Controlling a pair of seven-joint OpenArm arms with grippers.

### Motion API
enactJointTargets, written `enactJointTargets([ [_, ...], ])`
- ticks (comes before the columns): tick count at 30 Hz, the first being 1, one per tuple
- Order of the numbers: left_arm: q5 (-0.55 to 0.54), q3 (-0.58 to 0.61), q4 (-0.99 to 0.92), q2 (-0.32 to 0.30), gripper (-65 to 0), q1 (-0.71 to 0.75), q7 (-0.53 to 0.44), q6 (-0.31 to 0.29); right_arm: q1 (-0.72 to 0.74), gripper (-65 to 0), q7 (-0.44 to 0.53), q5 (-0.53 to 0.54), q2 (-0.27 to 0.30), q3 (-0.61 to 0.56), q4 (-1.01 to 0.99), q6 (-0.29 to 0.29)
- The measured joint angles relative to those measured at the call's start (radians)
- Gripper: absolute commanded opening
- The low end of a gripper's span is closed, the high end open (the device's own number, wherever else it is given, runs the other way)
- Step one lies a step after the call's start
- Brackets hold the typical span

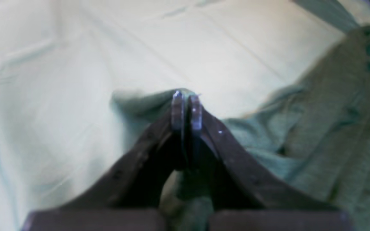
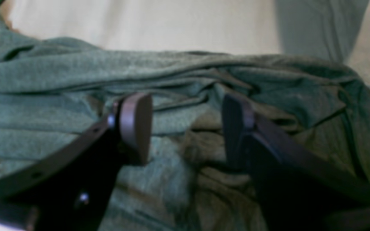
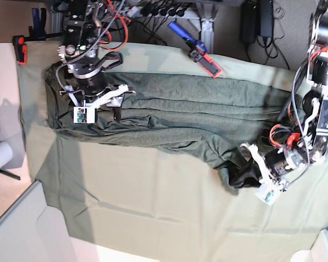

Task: Fold the T-shirt properly
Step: 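Move the left gripper to the hem end and grasp the shirt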

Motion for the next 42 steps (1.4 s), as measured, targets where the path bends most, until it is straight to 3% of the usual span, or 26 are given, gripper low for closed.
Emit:
enactJointTargets([
  [4,-0.005,-0.042,0.215,0.002,-65.0,0.130,-0.006,-0.009,-0.002,-30.3,0.004,0.001,0.032,0.000,0.000,0.000],
  [9,0.008,-0.097,0.349,0.005,-65.0,0.235,-0.003,-0.010,0.000,-30.3,0.004,0.003,0.067,0.000,0.000,0.000],
  [30,0.005,-0.229,0.398,0.006,-65.0,0.479,0.047,-0.010,0.000,-30.3,0.012,0.019,0.091,0.000,0.000,0.000],
  [34,0.006,-0.229,0.398,0.006,-54.4,0.526,0.046,-0.009,0.000,-30.3,0.012,0.007,0.091,0.004,0.000,0.000],
  [39,0.006,-0.229,0.398,0.005,-29.0,0.531,0.026,-0.008,0.000,-30.3,0.012,0.007,0.091,0.053,0.000,0.000],
  [42,0.003,-0.231,0.398,0.005,-27.0,0.530,0.007,-0.009,0.000,-30.3,0.012,0.007,0.091,0.081,0.000,0.000],
])
